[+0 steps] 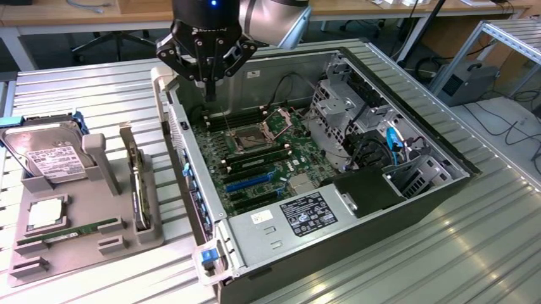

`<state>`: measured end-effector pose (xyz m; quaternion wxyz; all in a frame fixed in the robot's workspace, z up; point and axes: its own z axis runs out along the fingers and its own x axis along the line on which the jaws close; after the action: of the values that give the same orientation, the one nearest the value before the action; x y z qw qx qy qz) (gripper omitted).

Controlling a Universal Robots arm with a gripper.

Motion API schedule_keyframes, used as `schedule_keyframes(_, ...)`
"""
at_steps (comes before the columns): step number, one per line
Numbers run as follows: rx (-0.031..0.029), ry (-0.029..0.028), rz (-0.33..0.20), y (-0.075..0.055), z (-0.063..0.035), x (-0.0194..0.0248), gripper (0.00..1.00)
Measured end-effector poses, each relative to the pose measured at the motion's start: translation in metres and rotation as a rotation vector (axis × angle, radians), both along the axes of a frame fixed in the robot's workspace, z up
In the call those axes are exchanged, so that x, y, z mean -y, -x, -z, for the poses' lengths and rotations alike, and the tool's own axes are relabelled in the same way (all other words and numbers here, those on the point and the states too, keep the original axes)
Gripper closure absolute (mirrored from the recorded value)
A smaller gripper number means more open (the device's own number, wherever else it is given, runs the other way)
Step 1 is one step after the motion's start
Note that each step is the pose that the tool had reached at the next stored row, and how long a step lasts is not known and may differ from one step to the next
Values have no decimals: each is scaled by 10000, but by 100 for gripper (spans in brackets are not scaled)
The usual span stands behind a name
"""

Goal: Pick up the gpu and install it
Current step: 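Reach for the gpu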

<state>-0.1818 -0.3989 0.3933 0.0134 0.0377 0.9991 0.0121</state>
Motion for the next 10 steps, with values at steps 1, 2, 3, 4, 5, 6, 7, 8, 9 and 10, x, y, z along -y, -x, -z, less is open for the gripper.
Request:
schedule_keyframes(1,1,1,0,2,0,0,89)
schedule_keyframes(2,1,2,0,4,0,0,89)
schedule_keyframes(3,1,2,0,6,0,0,89)
schedule_keyframes(4,1,3,0,8,0,0,89)
schedule_keyframes(5,1,5,0,9,0,0,89)
schedule_keyframes(6,0,7,0,11,0,0,89)
schedule_keyframes(7,1,8,1,13,0,0,89)
schedule_keyframes(8,1,9,1,15,0,0,89)
schedule_keyframes(9,1,16,0,26,0,0,89)
schedule_keyframes(10,1,21,0,33,1,0,89)
